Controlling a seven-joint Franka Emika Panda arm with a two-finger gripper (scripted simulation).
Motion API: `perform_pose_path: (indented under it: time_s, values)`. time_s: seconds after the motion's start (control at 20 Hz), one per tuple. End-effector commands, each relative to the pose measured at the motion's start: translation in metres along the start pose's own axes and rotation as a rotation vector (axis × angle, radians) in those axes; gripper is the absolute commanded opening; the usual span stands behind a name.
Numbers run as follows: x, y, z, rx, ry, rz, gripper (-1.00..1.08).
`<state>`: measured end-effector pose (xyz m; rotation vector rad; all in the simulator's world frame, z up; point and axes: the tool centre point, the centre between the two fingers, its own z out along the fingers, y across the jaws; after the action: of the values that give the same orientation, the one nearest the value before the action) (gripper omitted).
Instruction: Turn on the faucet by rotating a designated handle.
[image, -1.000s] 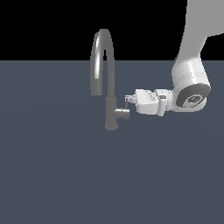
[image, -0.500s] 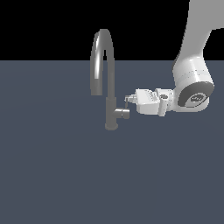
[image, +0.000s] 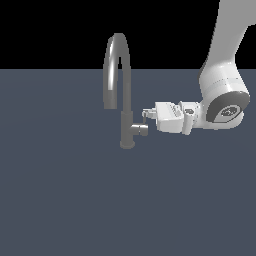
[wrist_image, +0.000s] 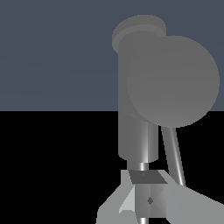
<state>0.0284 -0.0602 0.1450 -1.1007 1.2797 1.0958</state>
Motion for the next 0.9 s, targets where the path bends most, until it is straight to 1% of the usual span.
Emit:
perform_pose_path:
  time_s: [0.0, 0.3, 0.35, 0.4, 0.8, 0.85]
  values:
    - [0.000, 0.011, 0.000, -0.005, -0.004, 0.005, -1.00]
    - [0.000, 0.030, 0.000, -0.006, -0.004, 0.005, -1.00]
    - [0.000, 0.030, 0.000, -0.006, -0.004, 0.005, -1.00]
    - [-0.004, 0.022, 0.000, -0.001, -0.001, -0.008, -1.00]
    - [0.016, 0.056, 0.000, -0.006, -0.004, 0.004, -1.00]
    - [0.016, 0.056, 0.000, -0.006, -0.004, 0.004, -1.00]
